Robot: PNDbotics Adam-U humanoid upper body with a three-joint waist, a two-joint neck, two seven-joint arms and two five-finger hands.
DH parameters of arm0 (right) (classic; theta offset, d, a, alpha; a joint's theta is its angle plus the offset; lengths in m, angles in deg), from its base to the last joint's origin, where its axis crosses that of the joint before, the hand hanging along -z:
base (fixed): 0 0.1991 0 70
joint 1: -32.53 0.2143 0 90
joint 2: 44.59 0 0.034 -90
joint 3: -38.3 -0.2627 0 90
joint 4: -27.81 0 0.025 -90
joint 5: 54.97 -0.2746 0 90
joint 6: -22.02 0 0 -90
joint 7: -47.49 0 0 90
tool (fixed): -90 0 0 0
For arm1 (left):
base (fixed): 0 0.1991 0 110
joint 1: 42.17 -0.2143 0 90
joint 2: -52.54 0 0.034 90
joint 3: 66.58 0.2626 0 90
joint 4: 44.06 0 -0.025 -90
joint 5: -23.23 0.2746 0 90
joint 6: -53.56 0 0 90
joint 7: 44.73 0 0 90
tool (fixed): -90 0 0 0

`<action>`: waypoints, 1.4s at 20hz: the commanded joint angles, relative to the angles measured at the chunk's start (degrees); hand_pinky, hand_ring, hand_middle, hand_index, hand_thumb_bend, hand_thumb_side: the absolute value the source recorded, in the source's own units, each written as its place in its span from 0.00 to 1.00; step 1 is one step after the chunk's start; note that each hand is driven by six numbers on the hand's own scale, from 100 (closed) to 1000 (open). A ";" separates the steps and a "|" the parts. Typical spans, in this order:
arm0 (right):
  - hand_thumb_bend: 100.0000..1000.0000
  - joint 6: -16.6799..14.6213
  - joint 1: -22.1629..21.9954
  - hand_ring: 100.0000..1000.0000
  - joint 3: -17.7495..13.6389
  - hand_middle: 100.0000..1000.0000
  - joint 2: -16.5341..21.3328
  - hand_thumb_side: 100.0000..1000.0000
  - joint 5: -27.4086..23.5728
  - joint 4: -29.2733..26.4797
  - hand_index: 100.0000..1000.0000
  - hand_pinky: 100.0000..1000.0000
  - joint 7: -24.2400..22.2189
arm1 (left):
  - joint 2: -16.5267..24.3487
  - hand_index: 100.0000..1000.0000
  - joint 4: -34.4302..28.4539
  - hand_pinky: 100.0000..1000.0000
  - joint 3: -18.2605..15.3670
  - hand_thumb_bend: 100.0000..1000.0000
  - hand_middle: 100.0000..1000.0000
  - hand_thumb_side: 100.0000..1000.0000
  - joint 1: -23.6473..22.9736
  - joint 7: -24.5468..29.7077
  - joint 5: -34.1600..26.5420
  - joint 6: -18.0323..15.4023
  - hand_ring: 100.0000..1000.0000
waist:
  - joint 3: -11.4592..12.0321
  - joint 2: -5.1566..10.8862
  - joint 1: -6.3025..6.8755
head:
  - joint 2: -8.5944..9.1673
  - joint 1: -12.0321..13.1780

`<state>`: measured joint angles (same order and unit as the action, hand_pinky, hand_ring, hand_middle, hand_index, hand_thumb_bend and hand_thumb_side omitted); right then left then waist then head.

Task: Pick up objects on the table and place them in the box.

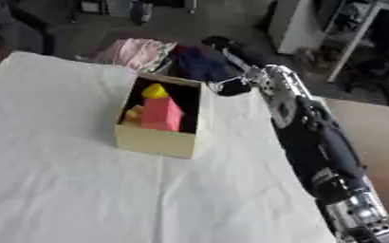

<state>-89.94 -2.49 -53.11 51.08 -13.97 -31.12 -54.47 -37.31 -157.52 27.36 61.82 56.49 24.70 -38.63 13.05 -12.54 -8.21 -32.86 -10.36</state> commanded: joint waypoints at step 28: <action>0.00 5.54 -43.91 0.65 -3.43 0.70 -9.45 0.47 -47.83 -49.19 0.99 0.61 10.54 | -2.14 0.79 0.00 0.84 -2.11 0.00 0.58 0.62 -6.36 -5.67 1.39 -2.64 0.62 | -15.16 2.76 6.32 | -11.26 16.58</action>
<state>-84.44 -46.64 -56.54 41.77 -60.87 -78.28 -43.67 -39.63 -156.90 25.66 55.26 51.38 26.06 -41.03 -2.15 -10.57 -2.75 -43.80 5.43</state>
